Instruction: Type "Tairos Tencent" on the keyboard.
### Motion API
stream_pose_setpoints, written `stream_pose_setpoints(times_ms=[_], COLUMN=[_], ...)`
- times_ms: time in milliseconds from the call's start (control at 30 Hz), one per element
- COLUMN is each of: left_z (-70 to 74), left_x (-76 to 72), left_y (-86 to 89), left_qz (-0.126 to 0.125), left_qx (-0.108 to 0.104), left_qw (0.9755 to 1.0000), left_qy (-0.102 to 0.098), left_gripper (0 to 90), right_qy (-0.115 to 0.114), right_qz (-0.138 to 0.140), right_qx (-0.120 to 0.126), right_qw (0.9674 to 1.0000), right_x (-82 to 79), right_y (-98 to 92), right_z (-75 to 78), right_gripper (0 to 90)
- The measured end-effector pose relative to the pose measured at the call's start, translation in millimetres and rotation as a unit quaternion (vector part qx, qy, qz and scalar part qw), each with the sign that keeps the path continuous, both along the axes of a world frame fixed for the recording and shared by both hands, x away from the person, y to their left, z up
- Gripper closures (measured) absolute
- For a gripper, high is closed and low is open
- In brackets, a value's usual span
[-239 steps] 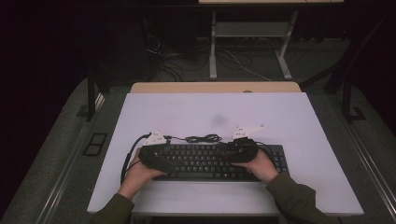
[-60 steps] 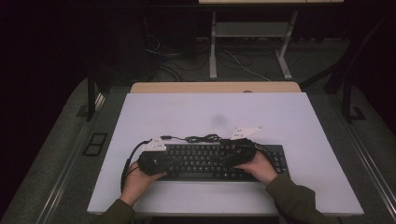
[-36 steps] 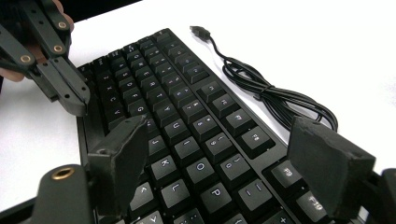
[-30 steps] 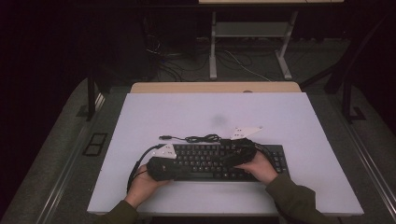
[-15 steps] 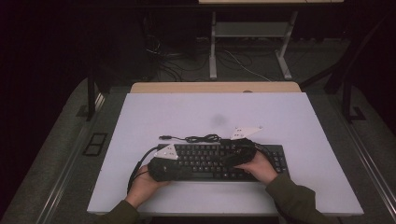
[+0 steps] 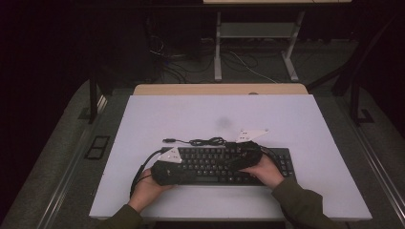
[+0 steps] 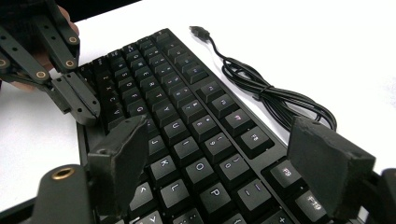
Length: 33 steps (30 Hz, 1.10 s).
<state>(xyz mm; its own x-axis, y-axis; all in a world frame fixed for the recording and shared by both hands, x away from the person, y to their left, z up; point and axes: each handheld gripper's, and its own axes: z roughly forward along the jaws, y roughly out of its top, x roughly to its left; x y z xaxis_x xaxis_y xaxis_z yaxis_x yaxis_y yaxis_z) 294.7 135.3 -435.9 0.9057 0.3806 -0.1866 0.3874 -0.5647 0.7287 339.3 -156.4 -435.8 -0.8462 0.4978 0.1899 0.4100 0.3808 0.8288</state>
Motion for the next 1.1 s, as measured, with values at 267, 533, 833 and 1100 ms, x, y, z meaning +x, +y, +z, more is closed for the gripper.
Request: stream_pose_setpoints(times_ms=[267, 533, 833, 1100], left_z=[4.5, 7.5, 9.2, 9.8], left_x=[-0.8, -1.0, 0.6, 4.7], left_y=[1.0, 1.7, 2.9, 7.9], left_qz=[0.001, 0.012, 0.038, 0.066], left_qx=[-0.014, -0.023, -0.029, -0.036], left_qw=[0.9999, 0.9995, 0.9985, 0.9966], left_qy=[-0.007, -0.015, -0.025, -0.033], left_gripper=[89.3, 85.9, 66.3, 47.3], right_qy=[0.000, 0.001, 0.001, 0.004], right_qz=[0.001, 0.000, 0.001, 0.001], right_qx=[0.000, 0.000, -0.001, -0.001], right_qw=[1.0000, 1.0000, 1.0000, 1.0000], right_x=[0.0, -0.1, -0.6, -0.9], right_y=[0.2, 0.3, 1.1, 0.1], right_z=[-0.2, -0.6, -1.2, -0.4], right_gripper=[20.4, 20.4, 20.4, 20.4])
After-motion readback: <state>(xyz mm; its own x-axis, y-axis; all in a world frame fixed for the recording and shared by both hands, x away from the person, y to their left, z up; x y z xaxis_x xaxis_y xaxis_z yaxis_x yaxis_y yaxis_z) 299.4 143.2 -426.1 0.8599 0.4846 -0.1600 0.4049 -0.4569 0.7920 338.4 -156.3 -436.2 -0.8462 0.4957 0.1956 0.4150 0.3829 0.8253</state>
